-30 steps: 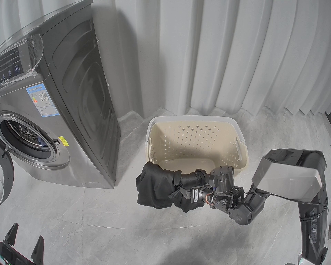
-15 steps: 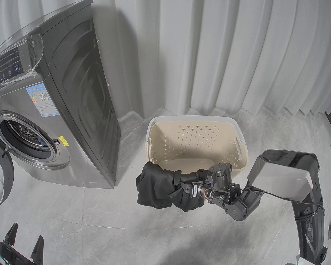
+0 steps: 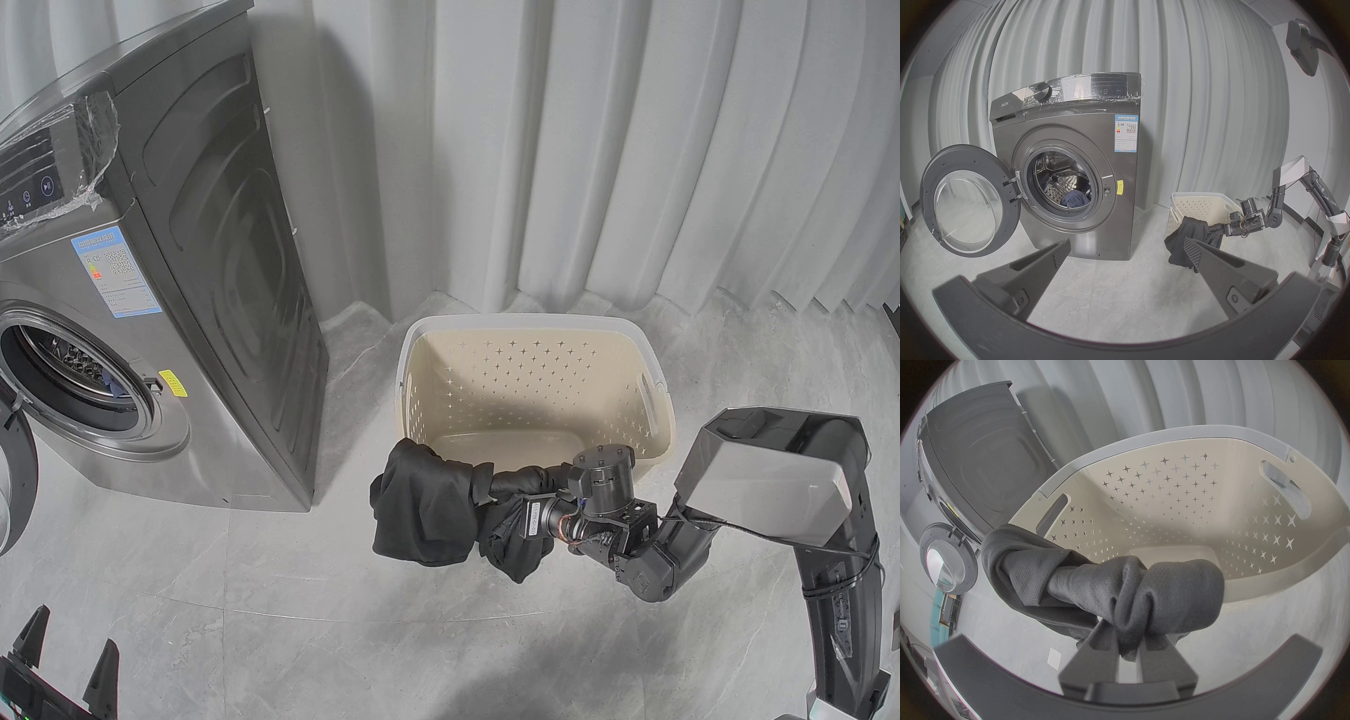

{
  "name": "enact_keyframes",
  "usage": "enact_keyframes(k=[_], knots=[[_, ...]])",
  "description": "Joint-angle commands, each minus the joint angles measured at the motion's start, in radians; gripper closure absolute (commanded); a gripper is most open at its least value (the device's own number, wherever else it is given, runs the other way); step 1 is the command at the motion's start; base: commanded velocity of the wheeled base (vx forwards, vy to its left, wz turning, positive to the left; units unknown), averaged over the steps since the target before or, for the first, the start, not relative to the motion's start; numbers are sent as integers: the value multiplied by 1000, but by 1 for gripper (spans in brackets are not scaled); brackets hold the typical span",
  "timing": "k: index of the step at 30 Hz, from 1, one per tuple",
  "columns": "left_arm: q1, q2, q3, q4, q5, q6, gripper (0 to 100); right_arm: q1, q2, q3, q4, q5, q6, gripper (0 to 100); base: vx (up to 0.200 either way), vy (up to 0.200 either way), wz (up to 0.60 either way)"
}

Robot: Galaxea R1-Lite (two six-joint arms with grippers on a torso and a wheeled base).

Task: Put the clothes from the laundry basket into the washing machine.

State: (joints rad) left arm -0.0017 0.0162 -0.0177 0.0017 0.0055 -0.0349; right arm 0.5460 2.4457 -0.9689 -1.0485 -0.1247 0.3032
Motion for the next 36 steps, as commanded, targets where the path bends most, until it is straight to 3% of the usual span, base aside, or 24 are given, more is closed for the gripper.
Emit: enact_keyframes(k=[1,13,24,31,36], knots=[[0,-13,18,0,1,-2,0,9,-56,45,-27,0,-3,100,0,0,0],[0,-13,18,0,1,-2,0,63,-376,265,-70,3,-12,100,0,0,0],[0,-13,18,0,1,-3,0,80,-620,375,-70,17,-15,100,0,0,0],[0,-13,18,0,1,-3,0,143,-835,437,-59,33,-18,100,0,0,0],[0,-13,18,0,1,-3,0,152,-946,458,-51,36,-84,100,0,0,0]])
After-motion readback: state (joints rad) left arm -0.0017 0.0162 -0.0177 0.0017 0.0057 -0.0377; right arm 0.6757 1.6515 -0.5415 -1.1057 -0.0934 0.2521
